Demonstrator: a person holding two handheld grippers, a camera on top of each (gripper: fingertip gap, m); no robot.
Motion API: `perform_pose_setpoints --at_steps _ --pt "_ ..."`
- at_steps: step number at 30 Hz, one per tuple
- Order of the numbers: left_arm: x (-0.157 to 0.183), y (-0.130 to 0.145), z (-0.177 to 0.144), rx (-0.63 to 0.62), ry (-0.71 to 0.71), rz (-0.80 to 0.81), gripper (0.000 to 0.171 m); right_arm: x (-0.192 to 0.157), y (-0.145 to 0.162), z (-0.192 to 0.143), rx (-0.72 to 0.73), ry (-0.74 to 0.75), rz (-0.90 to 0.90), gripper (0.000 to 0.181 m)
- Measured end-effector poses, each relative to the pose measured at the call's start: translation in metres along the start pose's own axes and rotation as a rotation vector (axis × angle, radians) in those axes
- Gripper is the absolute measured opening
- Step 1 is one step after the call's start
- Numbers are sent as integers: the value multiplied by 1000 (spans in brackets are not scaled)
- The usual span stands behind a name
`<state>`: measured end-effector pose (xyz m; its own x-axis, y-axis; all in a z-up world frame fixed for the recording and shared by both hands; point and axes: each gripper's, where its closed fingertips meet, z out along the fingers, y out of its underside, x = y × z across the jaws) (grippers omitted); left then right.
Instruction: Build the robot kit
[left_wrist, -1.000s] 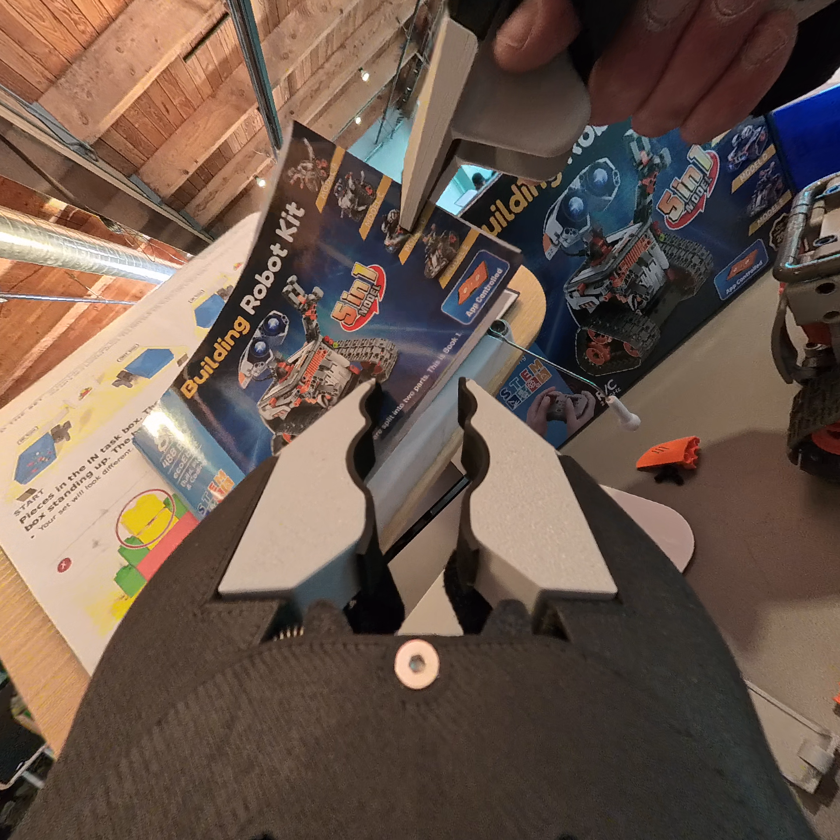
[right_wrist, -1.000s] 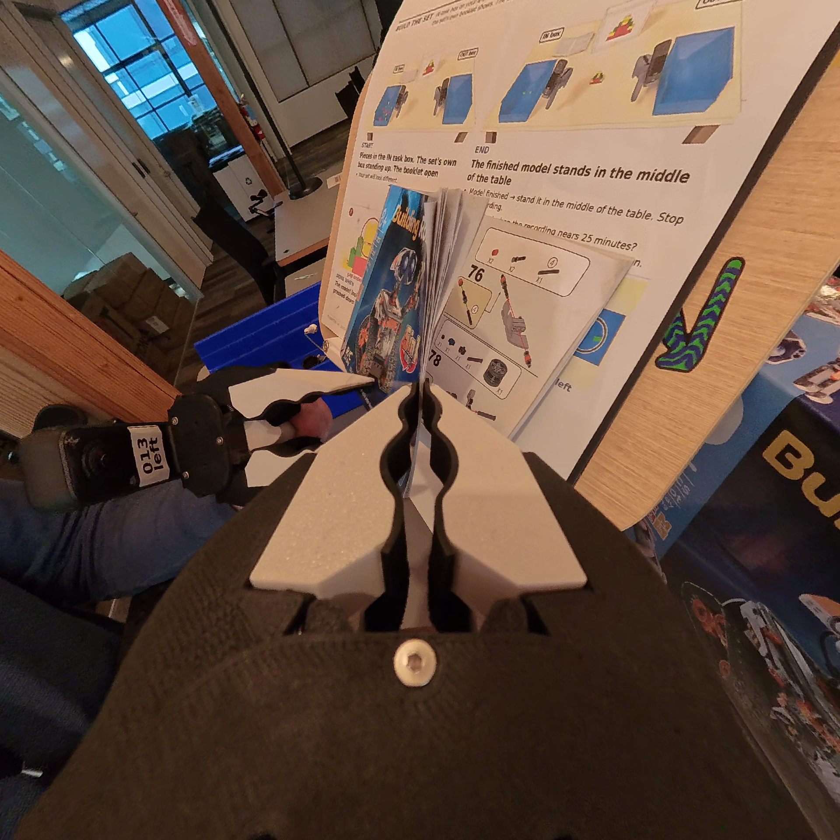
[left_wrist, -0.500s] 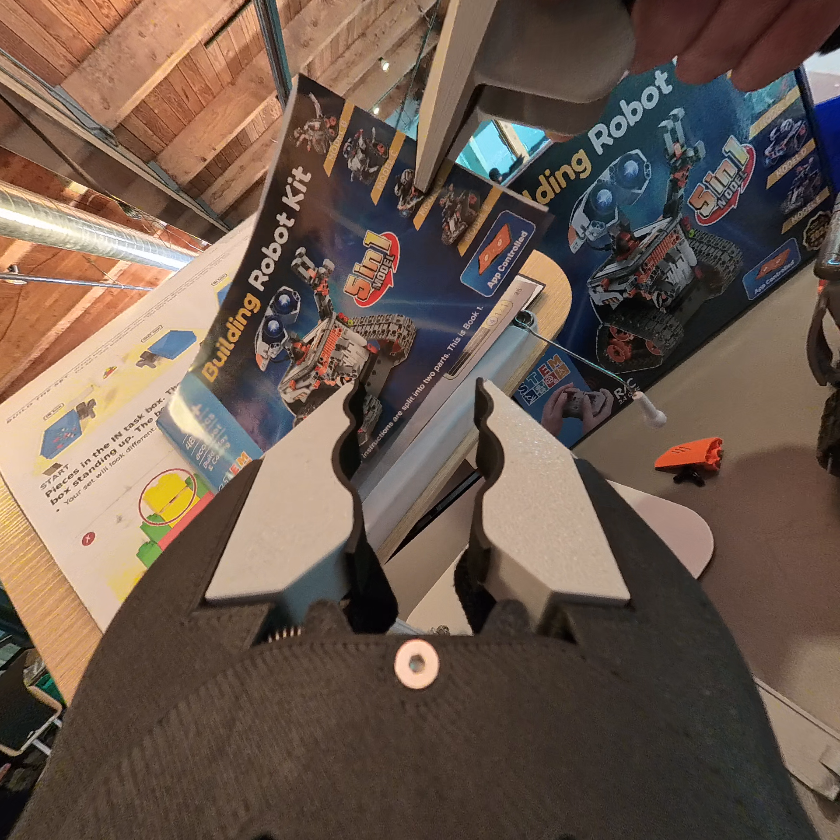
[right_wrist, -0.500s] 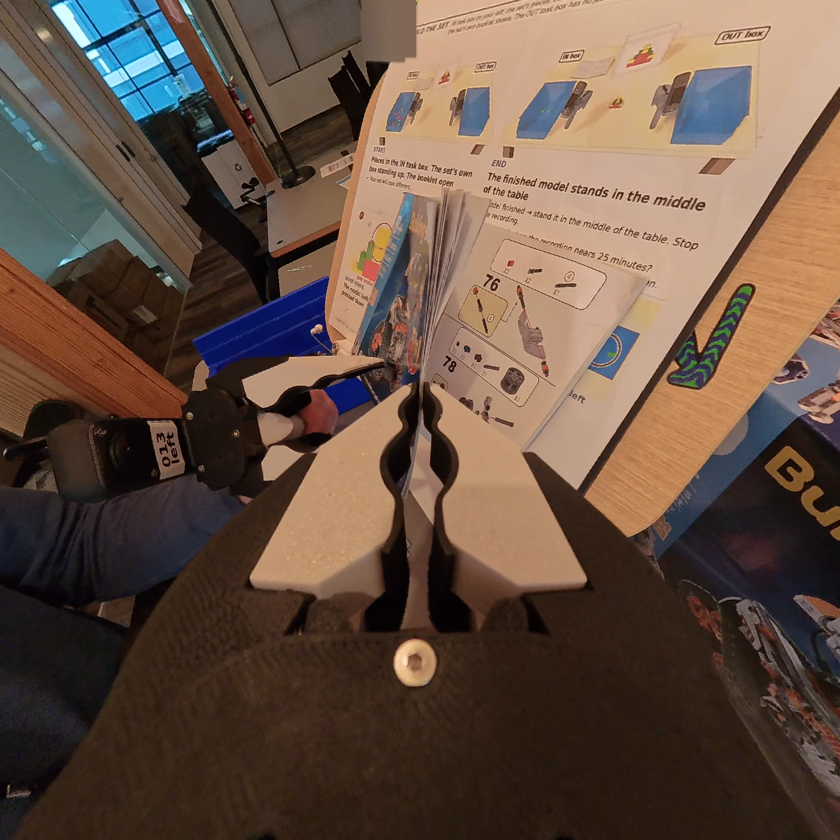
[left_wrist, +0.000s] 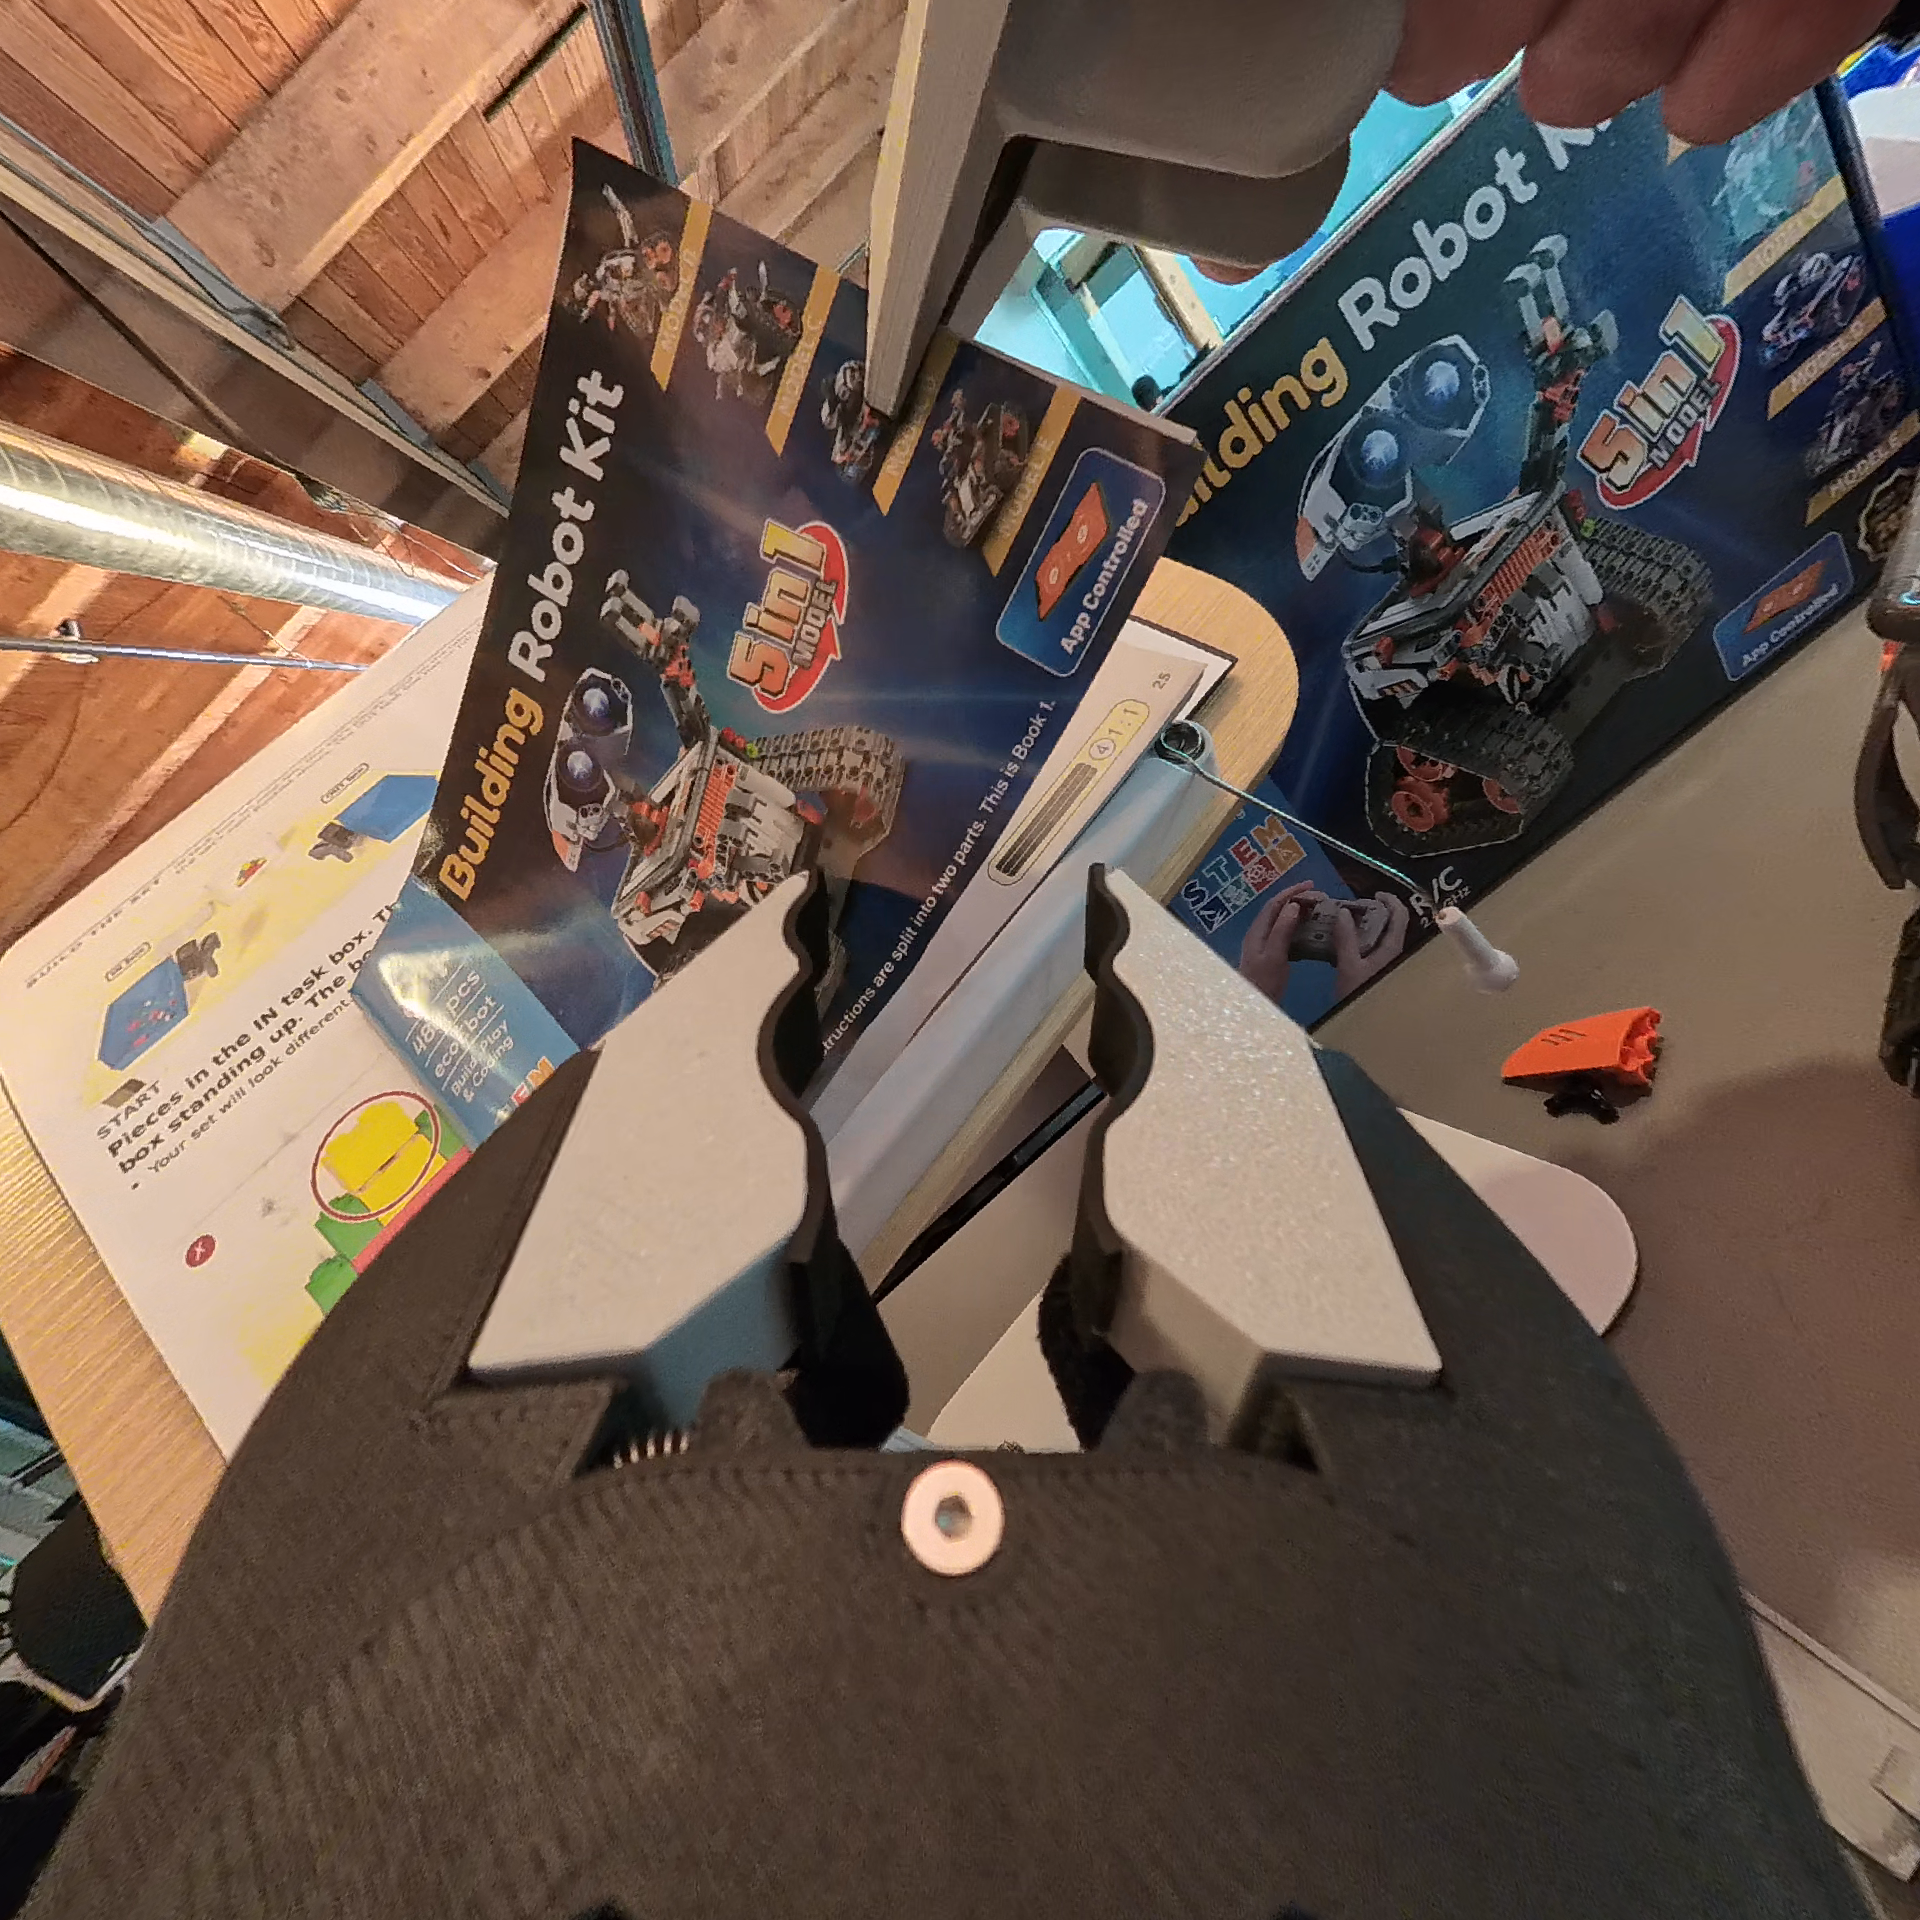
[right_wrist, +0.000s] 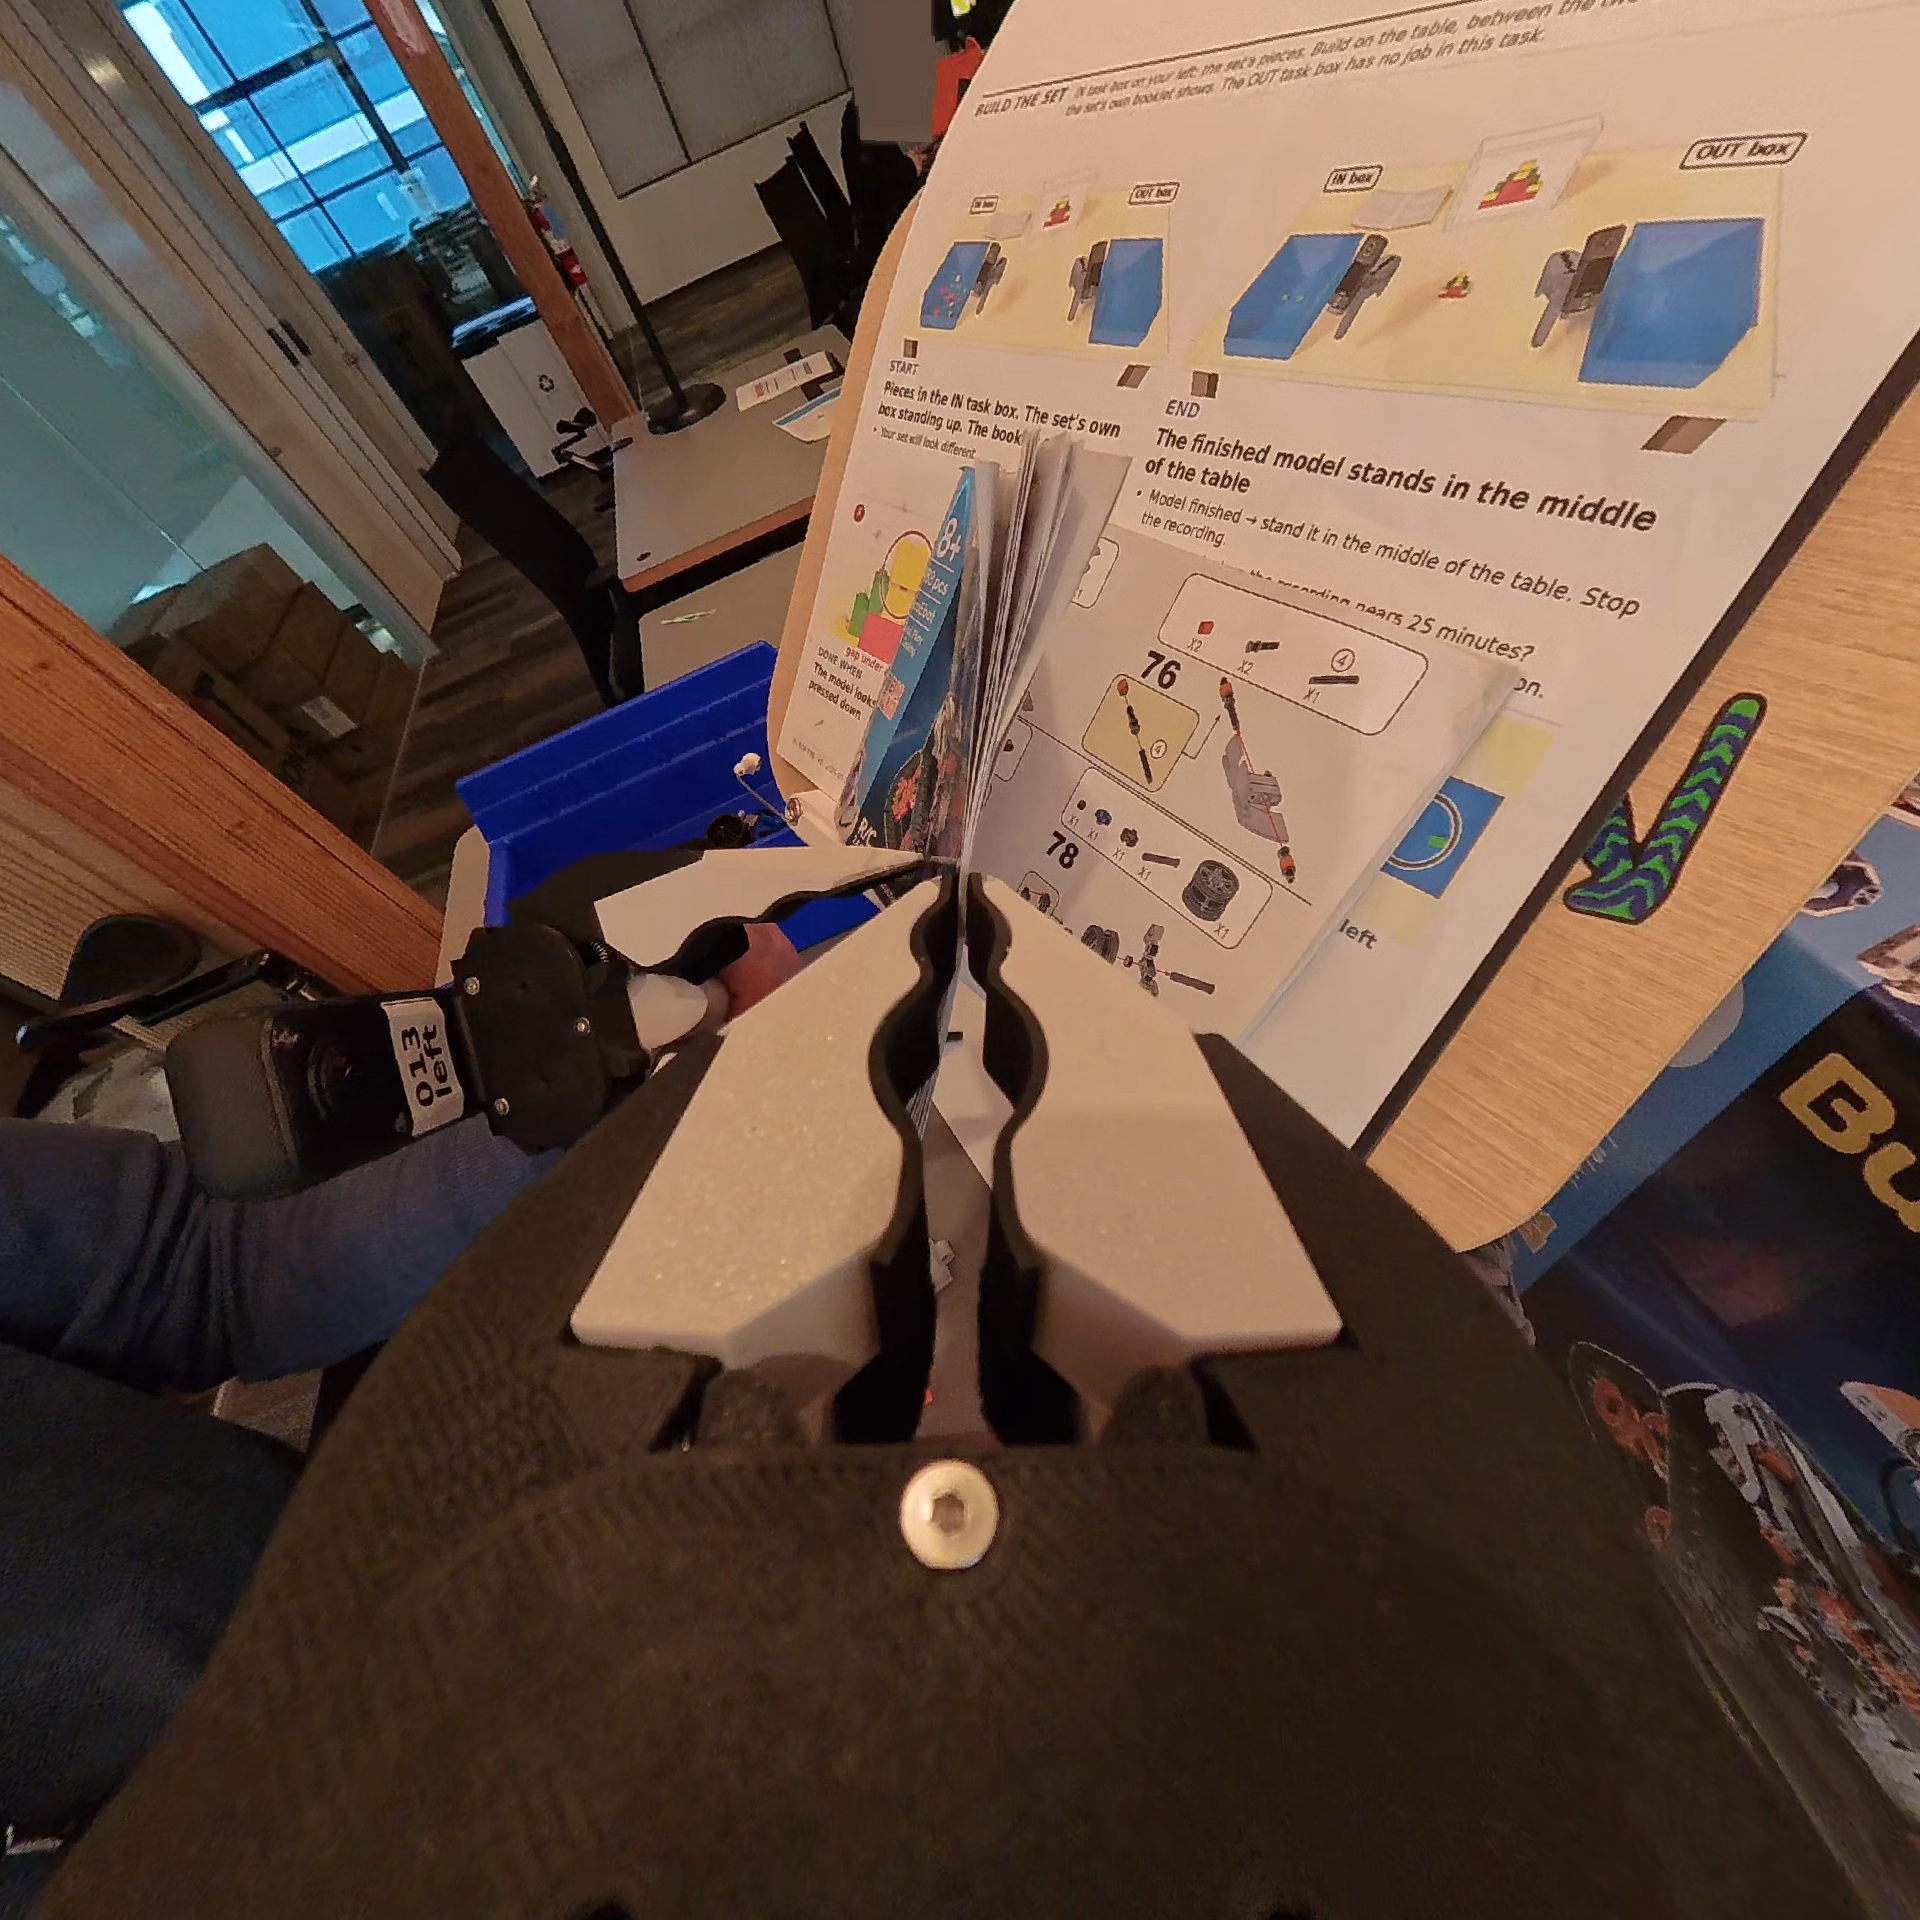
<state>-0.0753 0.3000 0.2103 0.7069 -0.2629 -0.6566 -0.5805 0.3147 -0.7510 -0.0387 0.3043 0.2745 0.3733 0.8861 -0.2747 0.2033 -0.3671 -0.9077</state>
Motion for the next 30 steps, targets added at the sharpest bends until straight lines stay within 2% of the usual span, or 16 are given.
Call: perform_pose_setpoints --at_steps 3,20,30 --pt "-2 1 0 -2 -7 0 42 0 0 0 1 -1 1 0" --pt "-6 -2 1 -6 -38 15 42 -14 -6 1 -46 -23 -12 0" --pt "-12 -5 -2 2 -62 7 20 -19 -11 3 -46 -24 -18 0"
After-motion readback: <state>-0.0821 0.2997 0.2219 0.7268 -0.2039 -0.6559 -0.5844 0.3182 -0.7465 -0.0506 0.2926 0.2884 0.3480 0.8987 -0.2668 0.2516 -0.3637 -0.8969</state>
